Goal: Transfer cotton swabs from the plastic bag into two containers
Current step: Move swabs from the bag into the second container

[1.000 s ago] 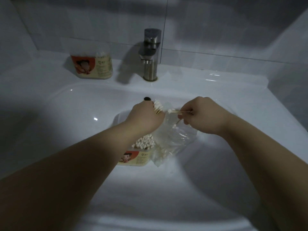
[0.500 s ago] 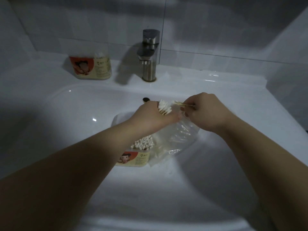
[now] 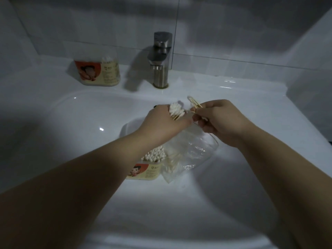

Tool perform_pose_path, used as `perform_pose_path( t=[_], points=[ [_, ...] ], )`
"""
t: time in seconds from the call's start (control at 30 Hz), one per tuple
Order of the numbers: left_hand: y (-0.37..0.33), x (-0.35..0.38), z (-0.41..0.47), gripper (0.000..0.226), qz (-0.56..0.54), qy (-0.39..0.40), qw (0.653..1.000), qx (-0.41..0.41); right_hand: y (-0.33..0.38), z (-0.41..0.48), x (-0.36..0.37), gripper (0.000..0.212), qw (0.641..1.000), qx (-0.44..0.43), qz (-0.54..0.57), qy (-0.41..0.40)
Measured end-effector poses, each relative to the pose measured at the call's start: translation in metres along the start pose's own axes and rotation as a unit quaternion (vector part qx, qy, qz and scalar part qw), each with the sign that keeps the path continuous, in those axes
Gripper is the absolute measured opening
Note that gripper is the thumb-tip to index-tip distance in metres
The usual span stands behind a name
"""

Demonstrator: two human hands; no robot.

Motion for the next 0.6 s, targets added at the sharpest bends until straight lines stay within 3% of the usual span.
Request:
perform_pose_path(
  t=[0.1,0.23,0.37,0.6],
  points=[
    [0.005,0.002,-0.001,0.026,-0.055,-0.013,0.998,-0.022,-0.002,-0.004,0.017,0.014,0.993,0.02,0.1,0.054],
    [0.006,-0.003,-0.001,0.024,-0.16,-0.068,0.983,-0.058,0.002,-0.007,0.03,0.014,0.984,0.012,0.15,0.099],
    [0.007,-0.008,-0.003,0.038,-0.172,-0.104,0.978,-0.065,-0.001,-0.009,0.036,0.023,0.984,0.007,0.142,0.106],
    [0.017,-0.008,-0.003,0.036,-0.233,-0.12,0.957,-0.122,0.003,-0.008,0.035,0.023,0.995,-0.039,0.045,0.081]
  ],
)
Point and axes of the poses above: each hand's wrist, its own z-axis towards the middle knuckle, its own x-axis out of the palm, y = z × x, the point moved 9 cm from there along z, towards the middle knuckle, and after that the axes turned 2 degrees about z, right-handed, at the moved point
